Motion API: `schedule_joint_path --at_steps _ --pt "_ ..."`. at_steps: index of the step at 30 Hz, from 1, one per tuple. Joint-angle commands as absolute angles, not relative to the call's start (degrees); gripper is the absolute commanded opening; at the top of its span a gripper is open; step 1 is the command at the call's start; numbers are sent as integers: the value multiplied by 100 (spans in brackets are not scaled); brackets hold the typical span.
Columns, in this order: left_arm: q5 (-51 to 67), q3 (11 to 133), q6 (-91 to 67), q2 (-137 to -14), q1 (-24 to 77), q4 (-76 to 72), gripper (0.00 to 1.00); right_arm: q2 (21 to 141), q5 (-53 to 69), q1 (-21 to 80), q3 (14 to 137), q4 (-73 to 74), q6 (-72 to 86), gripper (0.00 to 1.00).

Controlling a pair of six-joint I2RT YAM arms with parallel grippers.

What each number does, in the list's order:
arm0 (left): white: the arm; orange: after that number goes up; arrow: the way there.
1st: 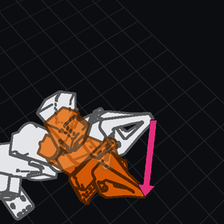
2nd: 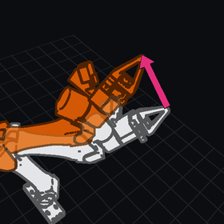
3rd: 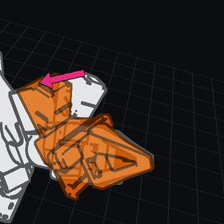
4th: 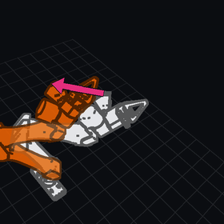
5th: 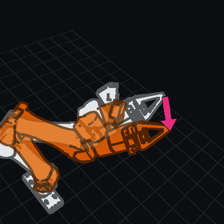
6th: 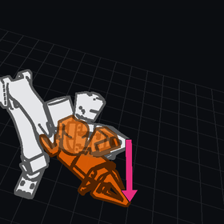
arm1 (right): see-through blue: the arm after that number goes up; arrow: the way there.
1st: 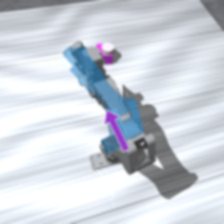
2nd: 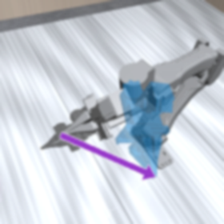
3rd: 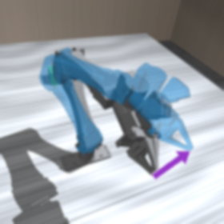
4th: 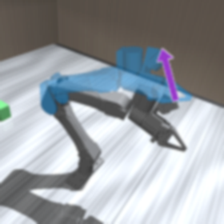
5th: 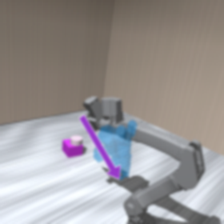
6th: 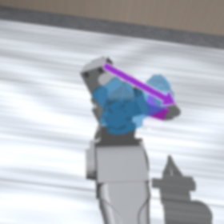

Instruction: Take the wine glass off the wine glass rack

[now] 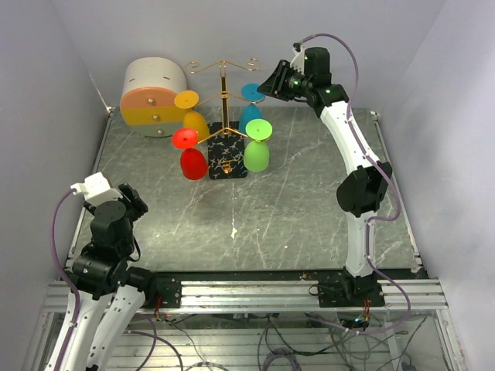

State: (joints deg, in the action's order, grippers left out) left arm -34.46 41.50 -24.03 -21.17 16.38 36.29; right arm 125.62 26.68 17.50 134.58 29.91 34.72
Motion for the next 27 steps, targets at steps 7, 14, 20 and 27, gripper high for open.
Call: schedule_joint_path --at_steps 7,14,20,27 --pt "-3560 4254 -2430 -2153 1683 3621 69 12511 2452 1839 13553 2839 3324 33" --pt "-3551 4254 -2426 -2139 1690 3612 69 12505 2272 1850 13599 2832 3281 33" --pt "-3557 4254 -2429 -2139 1689 3612 69 12484 1977 1893 13607 2867 3131 33" --pt "-3560 4254 -2434 -2141 1688 3612 69 12400 1856 1945 13515 2833 3023 33"
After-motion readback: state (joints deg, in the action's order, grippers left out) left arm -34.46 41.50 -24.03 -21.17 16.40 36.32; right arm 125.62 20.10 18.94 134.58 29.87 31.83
